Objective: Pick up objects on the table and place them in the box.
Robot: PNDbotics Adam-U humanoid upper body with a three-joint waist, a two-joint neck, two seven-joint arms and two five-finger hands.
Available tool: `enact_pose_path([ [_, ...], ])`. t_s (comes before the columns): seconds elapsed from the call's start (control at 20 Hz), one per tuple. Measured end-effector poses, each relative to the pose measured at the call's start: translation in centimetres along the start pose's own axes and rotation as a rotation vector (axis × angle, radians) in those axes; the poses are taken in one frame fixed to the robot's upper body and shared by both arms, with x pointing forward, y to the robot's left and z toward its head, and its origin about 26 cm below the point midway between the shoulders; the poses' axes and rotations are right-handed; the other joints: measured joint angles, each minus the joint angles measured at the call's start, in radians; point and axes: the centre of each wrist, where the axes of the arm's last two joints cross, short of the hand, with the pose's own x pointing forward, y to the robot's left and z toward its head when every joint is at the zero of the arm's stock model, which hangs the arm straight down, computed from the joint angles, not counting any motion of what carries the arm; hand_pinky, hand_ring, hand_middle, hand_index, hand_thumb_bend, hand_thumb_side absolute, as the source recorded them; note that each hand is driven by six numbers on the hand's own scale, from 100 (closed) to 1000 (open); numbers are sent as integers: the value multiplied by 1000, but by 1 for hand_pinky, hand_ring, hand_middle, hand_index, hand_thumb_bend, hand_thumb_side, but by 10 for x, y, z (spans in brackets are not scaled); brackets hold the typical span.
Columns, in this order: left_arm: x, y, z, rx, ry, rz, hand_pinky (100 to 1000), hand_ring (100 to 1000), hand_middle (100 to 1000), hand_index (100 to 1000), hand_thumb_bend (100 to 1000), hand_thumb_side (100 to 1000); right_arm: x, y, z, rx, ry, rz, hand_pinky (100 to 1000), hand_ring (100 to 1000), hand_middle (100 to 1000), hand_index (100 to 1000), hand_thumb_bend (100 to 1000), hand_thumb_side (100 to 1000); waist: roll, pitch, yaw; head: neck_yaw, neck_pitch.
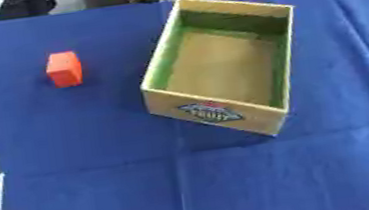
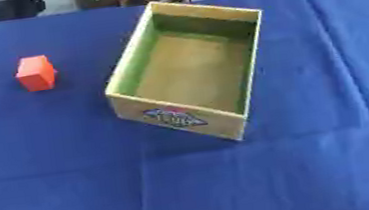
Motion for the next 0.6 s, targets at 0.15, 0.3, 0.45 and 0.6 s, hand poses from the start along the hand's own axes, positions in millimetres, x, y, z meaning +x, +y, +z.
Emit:
enact_pose_path([
  [0.15, 0, 1, -1, -6, -1, -4, 446, 598, 653, 818, 100, 834, 0, 0, 0, 0, 1, -2, 747, 659, 620, 784, 100, 621, 0, 1, 0, 0, -2],
  [0.3, 3, 11, -13, -45, -37, -80, 458, 640, 695, 860, 100, 835, -1, 0, 1, 5, 3, -1, 748, 658, 620, 784, 100, 613, 6, 0, -1, 1, -1],
  [0.45, 11, 25, -34, -110, -84, -215, 464, 662, 717, 873, 100, 831, -1, 0, 2, 10, 6, -1, 748, 657, 618, 784, 100, 612, 14, -3, -5, 1, 3],
  [0.6, 20, 39, -53, -196, -110, -375, 477, 685, 738, 887, 100, 831, -1, 0, 2, 15, 7, -2, 749, 657, 618, 784, 100, 611, 15, -3, -11, 0, 7],
])
